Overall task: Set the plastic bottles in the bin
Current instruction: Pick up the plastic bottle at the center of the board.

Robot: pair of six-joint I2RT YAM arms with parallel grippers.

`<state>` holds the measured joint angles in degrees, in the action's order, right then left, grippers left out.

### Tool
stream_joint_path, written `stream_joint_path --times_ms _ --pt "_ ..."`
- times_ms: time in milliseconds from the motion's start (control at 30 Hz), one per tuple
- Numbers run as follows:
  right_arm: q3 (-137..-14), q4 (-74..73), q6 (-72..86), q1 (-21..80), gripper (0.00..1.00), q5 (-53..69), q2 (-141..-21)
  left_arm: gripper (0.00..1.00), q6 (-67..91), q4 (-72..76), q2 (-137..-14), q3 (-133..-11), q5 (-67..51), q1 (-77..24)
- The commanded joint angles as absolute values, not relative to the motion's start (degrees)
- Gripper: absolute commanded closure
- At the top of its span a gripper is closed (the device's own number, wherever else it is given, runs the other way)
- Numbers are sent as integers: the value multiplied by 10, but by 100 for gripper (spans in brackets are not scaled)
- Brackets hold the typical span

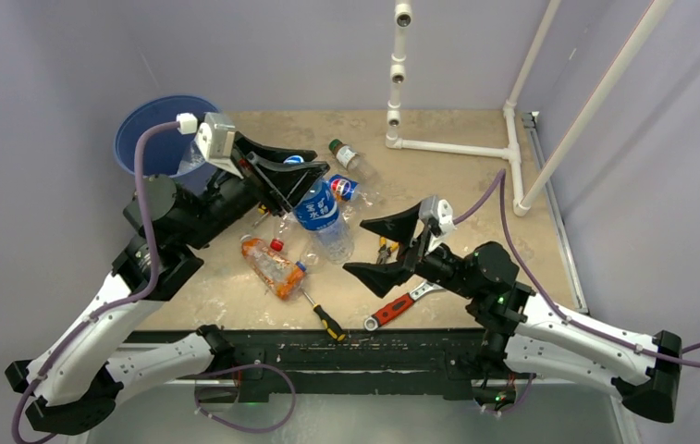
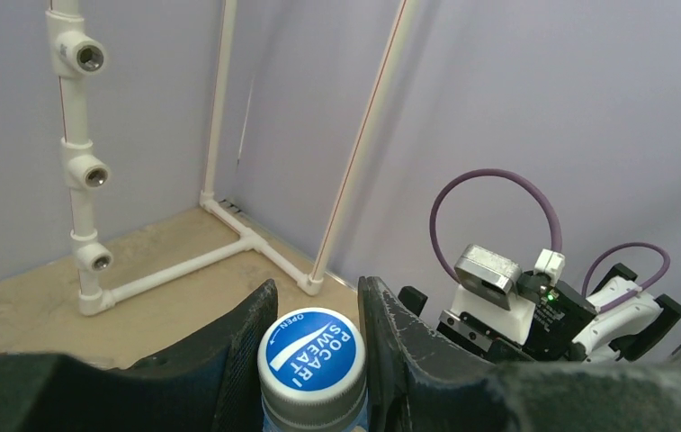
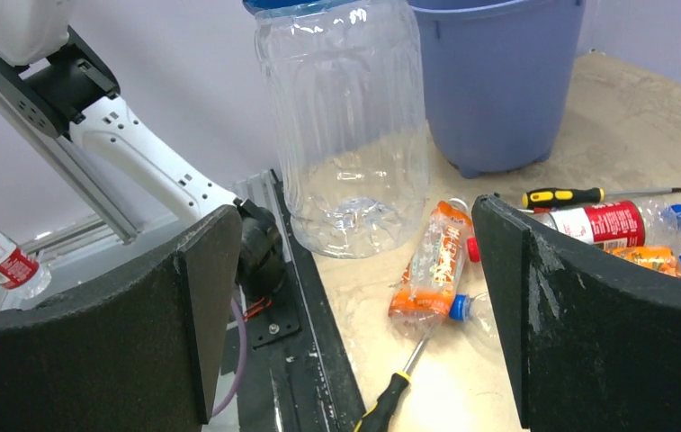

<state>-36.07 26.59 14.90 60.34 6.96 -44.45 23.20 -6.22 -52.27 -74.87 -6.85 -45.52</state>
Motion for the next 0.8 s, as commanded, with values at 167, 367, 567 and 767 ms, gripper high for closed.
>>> stream_joint_path --times_ms 167,367,567,767 --pt "-416 346 151 603 1 91 -513 100 303 1 -535 -733 -136 -455" --pt "-428 394 160 603 1 111 -558 100 321 22 -534 -718 -143 -456" --pt "-435 410 161 603 35 119 -581 76 329 12 -536 -718 -152 -456" --pt "-422 386 140 603 54 86 -546 26 302 -43 -515 -738 -135 -456"
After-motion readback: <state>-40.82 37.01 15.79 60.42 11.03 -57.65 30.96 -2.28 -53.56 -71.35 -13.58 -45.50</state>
